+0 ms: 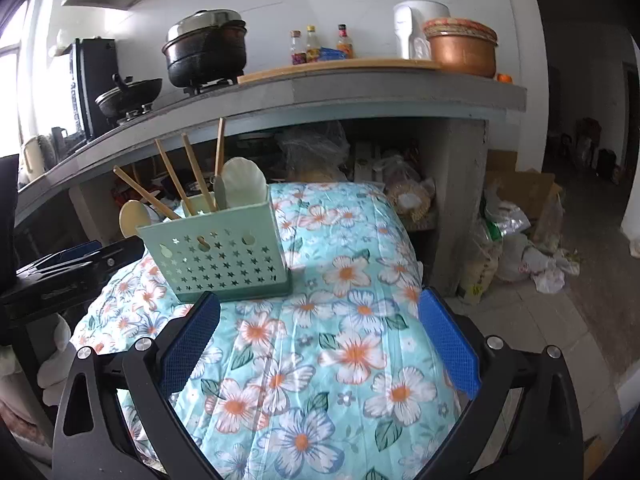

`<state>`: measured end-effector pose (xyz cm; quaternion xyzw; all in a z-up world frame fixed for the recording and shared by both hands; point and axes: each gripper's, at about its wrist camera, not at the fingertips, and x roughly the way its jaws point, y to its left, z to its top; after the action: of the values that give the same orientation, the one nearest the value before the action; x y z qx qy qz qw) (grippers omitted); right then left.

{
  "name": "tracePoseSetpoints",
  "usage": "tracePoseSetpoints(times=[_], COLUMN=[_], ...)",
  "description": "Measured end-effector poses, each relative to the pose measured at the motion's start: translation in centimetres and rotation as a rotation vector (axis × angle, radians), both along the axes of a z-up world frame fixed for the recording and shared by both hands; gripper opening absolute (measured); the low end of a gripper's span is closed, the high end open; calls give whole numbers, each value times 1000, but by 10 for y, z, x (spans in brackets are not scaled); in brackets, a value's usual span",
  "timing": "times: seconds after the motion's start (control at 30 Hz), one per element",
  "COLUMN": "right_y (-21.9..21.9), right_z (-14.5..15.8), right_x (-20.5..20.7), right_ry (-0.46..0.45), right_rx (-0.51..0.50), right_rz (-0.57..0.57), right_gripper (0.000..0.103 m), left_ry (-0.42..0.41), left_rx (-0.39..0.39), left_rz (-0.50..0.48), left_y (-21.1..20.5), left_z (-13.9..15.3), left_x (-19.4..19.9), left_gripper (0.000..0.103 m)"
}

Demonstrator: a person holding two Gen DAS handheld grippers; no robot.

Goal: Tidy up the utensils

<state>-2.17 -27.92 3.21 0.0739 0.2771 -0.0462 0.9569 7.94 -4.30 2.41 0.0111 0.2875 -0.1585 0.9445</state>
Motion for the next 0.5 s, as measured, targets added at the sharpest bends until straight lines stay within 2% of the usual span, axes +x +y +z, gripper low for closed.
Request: tracePoseSetpoints(times=[0.07,0.17,0.37,0.5], right_y=[1,5,7,3], right_z=[-4,-7,-11,-16], right_x=[4,5,9,12], right_ry=[21,33,66,95], right_rx=[-6,-31,-42,-35], right_rz=[1,-1,-8,-22], right_gripper=[97,97,97,97], left_ry=[13,34,69,113], left_rx=[63,111,132,115], left_rz=[42,67,68,49], left_y=[-8,-14,-20,-21], left_z=[-7,-15,-23,-28], left_x=[3,3,-4,-3], left_gripper=[93,93,94,94])
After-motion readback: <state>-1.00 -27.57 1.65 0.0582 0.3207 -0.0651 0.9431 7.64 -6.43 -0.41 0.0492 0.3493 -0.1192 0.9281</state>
